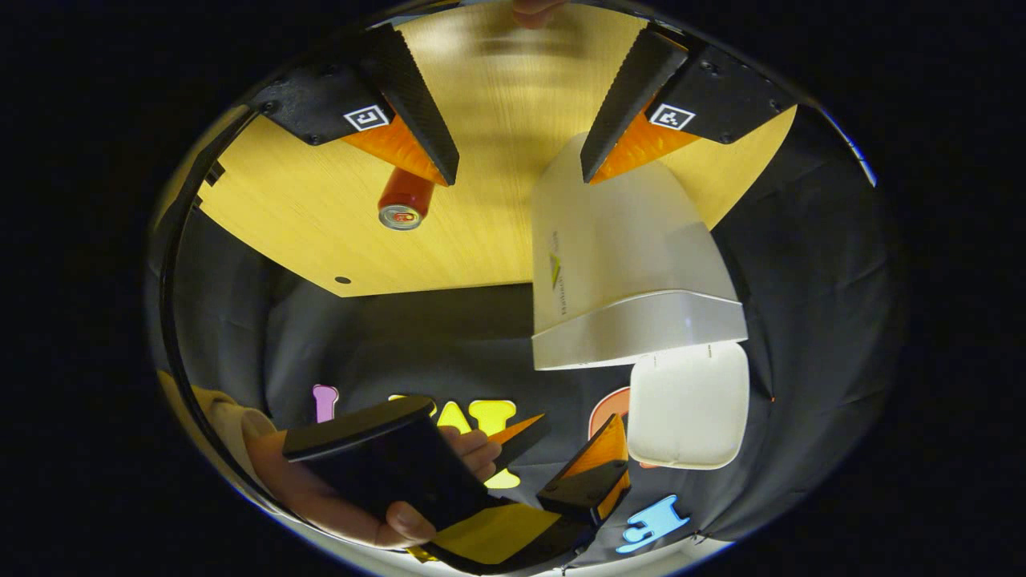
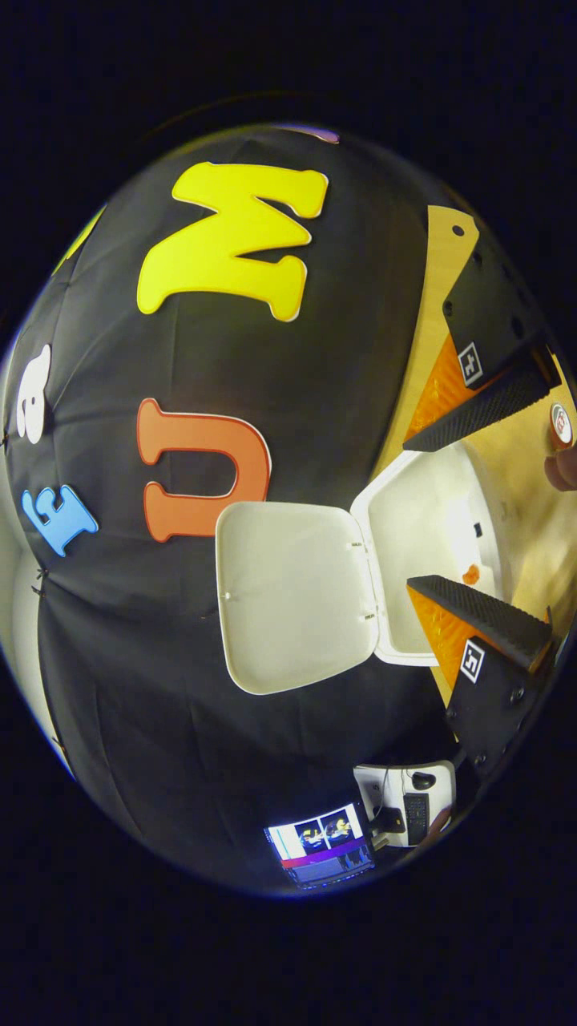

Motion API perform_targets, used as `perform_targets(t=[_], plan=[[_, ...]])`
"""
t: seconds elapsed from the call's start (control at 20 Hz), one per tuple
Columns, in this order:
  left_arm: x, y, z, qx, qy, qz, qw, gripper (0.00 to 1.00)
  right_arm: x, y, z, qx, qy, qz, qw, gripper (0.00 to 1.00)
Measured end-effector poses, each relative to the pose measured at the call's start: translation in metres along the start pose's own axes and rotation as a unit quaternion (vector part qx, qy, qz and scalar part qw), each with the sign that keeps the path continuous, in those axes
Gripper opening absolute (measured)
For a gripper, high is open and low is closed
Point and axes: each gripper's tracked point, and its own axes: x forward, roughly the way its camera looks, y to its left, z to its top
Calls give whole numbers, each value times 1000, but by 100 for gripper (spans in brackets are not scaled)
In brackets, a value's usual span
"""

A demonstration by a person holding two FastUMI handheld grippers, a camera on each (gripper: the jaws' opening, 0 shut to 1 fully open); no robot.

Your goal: Press the lid of the desktop garbage bin to open it, pick up the crumpled paper on the desktop and throw it into the bin, then pick up the pop can on the desktop and drop it into the bin, and finally close the garbage bin lid.

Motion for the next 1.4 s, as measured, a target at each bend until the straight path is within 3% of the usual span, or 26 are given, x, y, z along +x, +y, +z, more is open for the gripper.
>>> perform_targets(t=[0.25, 0.45, 0.65, 0.9, 1.4], plan=[[22, -40, -1, 28, 2, -39, 999, 100, -64, -55, -15, 16, 0, -45, 999, 98], [45, -71, -14, 21, 16, -72, 997, 100, -106, -97, -36, 13, 9, -84, 996, 98], [71, -84, -33, 33, 32, -72, 996, 100, -134, -121, -60, 17, 25, -108, 994, 98], [100, -105, -50, 24, 50, -79, 995, 100, -150, -144, -79, 11, 39, -139, 990, 98], [151, -113, -69, 21, 75, -84, 993, 100, -158, -163, -103, 15, 65, -155, 986, 98]])
